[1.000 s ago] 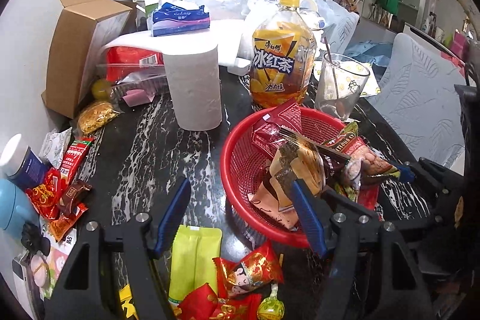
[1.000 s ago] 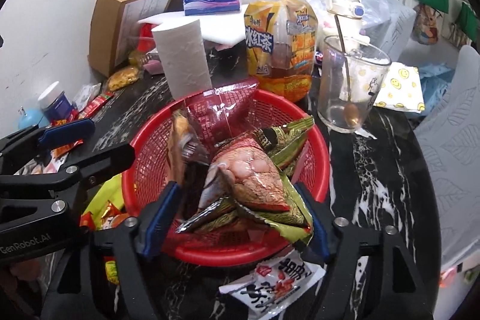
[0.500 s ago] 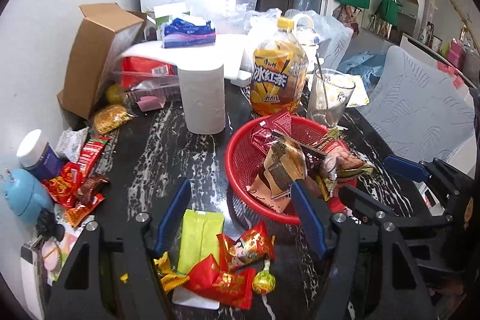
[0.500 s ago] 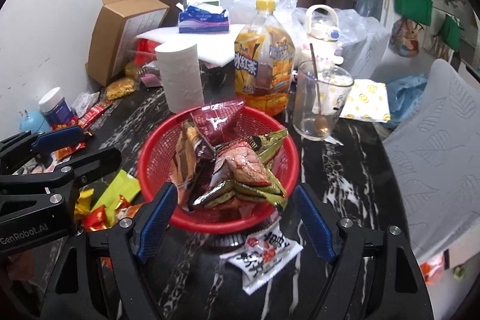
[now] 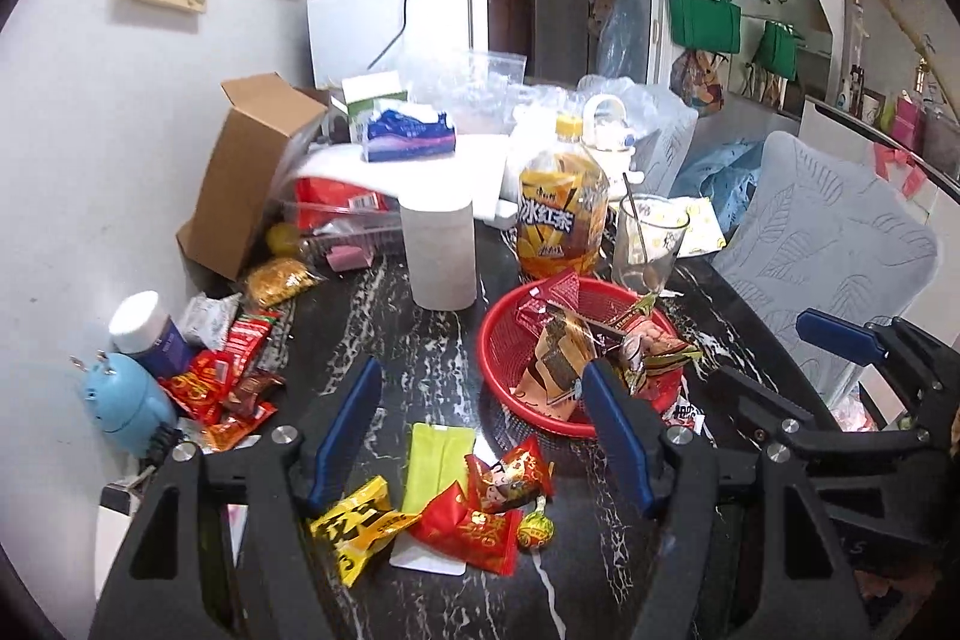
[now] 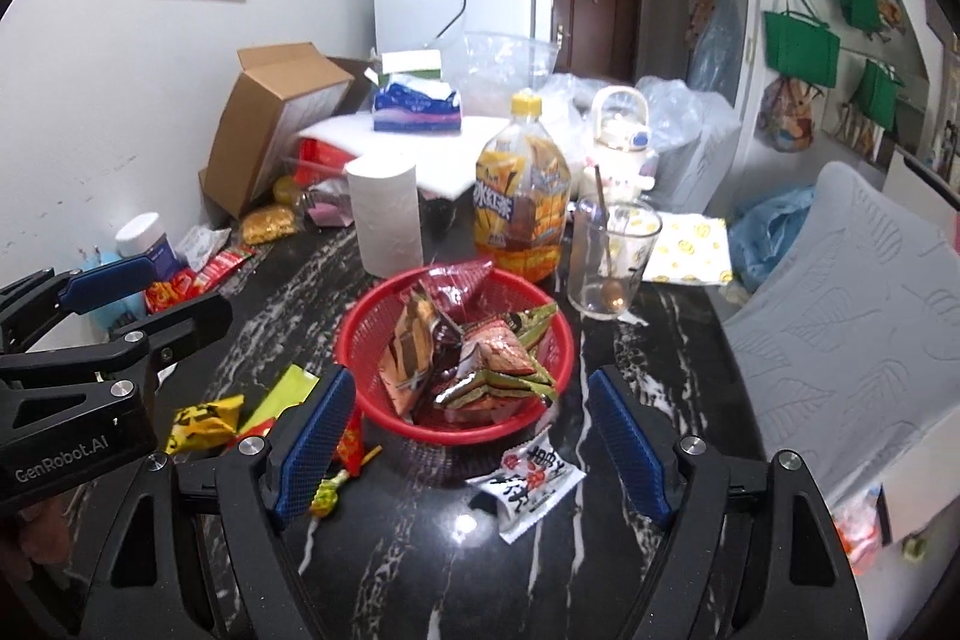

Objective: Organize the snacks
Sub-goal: 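Withdraw both open tools from the red basket toward the loose snacks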

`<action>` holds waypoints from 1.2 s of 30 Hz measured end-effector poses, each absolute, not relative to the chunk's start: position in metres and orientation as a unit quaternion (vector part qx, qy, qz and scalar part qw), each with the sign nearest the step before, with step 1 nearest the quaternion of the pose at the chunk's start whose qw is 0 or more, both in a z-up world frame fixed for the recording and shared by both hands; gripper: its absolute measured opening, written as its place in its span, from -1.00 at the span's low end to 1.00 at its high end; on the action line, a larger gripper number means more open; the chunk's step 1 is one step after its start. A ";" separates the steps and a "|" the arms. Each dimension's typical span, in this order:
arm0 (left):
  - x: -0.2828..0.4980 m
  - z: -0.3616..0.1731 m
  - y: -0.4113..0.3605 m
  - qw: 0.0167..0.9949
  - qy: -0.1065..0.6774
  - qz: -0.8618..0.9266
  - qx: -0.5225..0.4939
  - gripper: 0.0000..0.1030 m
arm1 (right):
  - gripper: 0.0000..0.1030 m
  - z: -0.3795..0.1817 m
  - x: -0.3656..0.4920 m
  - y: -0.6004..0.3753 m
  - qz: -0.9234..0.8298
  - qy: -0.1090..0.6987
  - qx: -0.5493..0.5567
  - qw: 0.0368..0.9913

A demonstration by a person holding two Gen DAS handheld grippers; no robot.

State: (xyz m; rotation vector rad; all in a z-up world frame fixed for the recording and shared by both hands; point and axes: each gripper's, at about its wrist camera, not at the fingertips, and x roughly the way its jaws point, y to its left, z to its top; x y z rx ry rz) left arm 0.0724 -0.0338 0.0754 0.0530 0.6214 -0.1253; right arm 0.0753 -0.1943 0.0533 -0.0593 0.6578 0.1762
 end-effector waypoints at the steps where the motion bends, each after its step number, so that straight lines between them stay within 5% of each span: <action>1: 0.069 0.078 -0.033 0.951 0.303 -0.061 0.026 0.33 | 0.57 0.057 0.071 -0.193 0.084 0.320 -0.030 0.943; 16: 0.012 0.089 -0.002 0.952 0.303 -0.040 0.025 0.33 | 0.57 0.075 0.018 -0.167 0.107 0.301 -0.033 0.947; 36: -0.004 0.026 0.041 0.930 0.368 -0.015 0.007 0.33 | 0.57 0.021 -0.002 -0.120 0.161 0.351 -0.037 0.922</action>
